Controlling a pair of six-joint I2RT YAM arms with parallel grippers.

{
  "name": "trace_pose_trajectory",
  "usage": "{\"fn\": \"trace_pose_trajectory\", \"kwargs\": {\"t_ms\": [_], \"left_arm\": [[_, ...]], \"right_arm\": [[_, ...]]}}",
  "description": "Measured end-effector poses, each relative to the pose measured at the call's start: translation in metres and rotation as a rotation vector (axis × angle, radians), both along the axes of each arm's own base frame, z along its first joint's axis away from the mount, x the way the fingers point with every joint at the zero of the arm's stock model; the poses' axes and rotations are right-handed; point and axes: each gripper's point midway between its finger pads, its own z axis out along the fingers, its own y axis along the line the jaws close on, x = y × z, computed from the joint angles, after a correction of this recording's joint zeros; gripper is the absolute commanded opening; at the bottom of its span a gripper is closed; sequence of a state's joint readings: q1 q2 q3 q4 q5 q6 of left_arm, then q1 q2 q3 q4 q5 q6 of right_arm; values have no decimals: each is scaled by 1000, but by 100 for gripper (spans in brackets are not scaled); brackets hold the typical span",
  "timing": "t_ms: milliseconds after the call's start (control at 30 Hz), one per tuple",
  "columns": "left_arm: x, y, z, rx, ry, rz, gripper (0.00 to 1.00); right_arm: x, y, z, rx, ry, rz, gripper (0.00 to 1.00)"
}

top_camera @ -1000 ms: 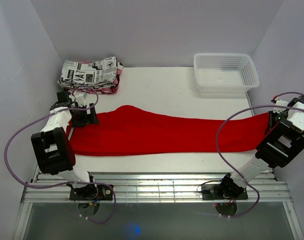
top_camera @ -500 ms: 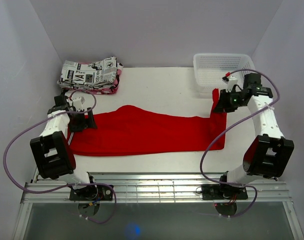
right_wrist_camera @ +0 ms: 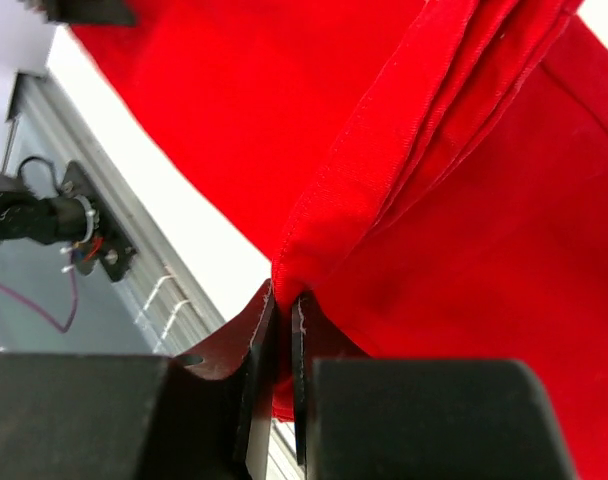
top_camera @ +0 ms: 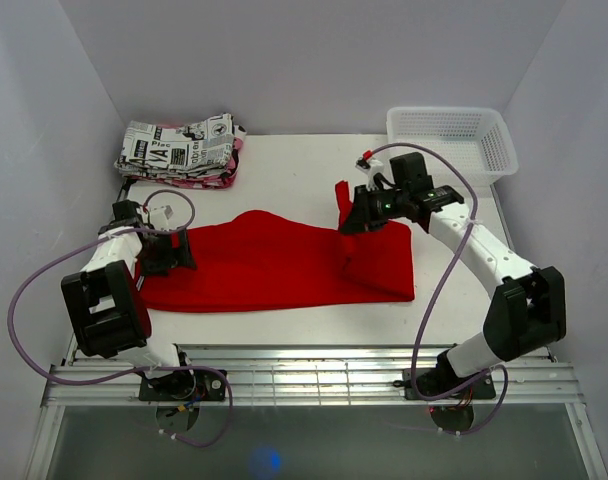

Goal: Fold and stack the trousers
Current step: Fold the trousers

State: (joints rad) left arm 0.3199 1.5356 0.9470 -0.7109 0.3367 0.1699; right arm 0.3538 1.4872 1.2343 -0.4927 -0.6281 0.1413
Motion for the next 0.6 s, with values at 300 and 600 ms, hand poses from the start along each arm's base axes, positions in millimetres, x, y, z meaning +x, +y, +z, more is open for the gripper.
{"fn": "trace_pose_trajectory", "kwargs": {"t_ms": [300, 600], "left_arm": [[2, 1, -4, -13, 4, 29, 98], [3, 0, -7, -18, -5, 39, 98]], "right_arm": [[-11, 60, -26, 7, 67, 54, 8], [-14, 89, -56, -35, 125, 43, 8]]}}
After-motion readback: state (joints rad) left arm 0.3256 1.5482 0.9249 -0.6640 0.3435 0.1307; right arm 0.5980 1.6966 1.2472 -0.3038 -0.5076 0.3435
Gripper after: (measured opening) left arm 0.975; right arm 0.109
